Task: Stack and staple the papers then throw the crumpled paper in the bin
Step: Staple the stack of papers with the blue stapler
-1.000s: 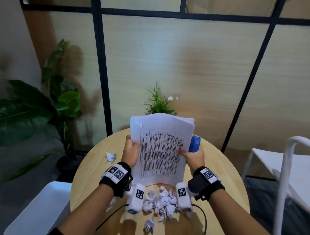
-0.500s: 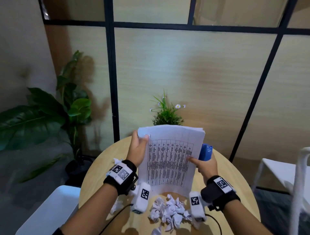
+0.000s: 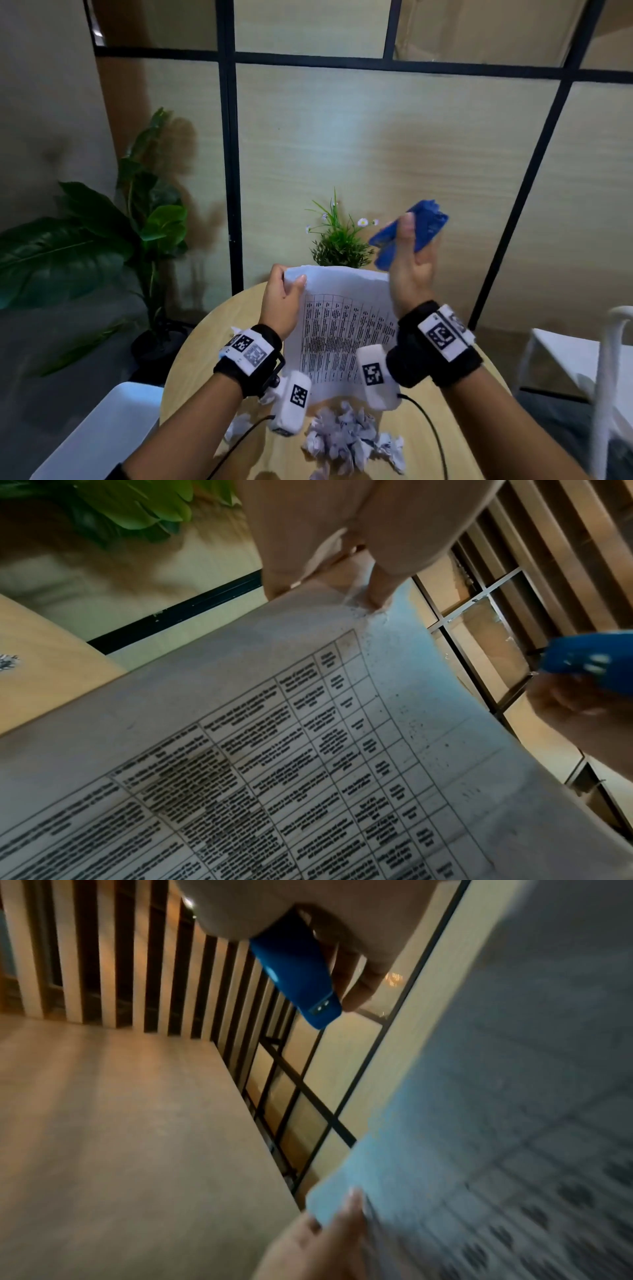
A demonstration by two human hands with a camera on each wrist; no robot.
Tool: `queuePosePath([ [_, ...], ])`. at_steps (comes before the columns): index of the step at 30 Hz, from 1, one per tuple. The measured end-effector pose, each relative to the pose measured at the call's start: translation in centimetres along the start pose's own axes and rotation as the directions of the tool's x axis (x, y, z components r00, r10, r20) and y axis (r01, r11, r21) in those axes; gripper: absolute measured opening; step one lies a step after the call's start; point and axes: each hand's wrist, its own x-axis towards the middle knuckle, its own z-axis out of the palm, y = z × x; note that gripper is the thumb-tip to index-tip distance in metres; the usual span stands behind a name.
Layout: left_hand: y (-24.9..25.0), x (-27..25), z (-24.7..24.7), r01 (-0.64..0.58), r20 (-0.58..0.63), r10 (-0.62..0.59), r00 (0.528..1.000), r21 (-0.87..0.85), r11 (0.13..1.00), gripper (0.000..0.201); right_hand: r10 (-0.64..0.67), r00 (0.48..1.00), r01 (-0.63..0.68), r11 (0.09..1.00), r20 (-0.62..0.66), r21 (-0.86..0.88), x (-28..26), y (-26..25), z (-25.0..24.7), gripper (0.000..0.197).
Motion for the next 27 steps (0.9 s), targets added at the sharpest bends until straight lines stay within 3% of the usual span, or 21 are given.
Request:
queuePosePath([
  [3, 0.0, 0.2, -0.2, -0.011, -0.007, 0.011, 1.000, -0.003, 1.000, 0.037, 0.033, 0.989, -0.021, 0.997, 0.147, -0.080, -1.9, 1.5, 2.4, 0.054],
  [6, -0.6, 0.6, -0.6, -0.023, 0.026, 0.025, 0.999, -0.061, 0.998, 0.034, -0.014, 0.968, 0.071, 0.973, 0.252, -0.220, -2.4, 3.1, 3.1, 0.031],
  [8, -1.0, 0.8, -0.9, -0.022, 0.068, 0.030, 0.997, -0.118, 0.993, 0.024, -0.050, 0.944, 0.151, 0.944, 0.326, -0.294, -2.3, 3.7, 3.2, 0.027],
  [12, -1.0, 0.8, -1.3, -0.042, 0.114, 0.060, 0.992, -0.159, 0.986, 0.008, -0.124, 0.902, 0.287, 0.888, 0.413, -0.359, -2.0, 4.2, 3.4, 0.029],
  [16, -0.6, 0.7, -1.4, -0.070, 0.145, 0.098, 0.985, -0.185, 0.980, 0.005, -0.055, 0.882, 0.304, 0.826, 0.469, -0.474, -1.7, 4.4, 4.0, 0.028],
  [21, -0.7, 0.4, -1.4, -0.042, 0.182, 0.074, 0.980, -0.174, 0.984, 0.015, -0.006, 0.851, 0.370, 0.718, 0.526, -0.590, -1.3, 4.9, 5.4, 0.026],
  [27, -1.2, -1.2, -1.0, 0.017, 0.232, 0.018, 0.973, -0.151, 0.988, 0.040, 0.030, 0.892, 0.337, 0.621, 0.451, -0.708, -1.0, 5.2, 6.2, 0.028],
])
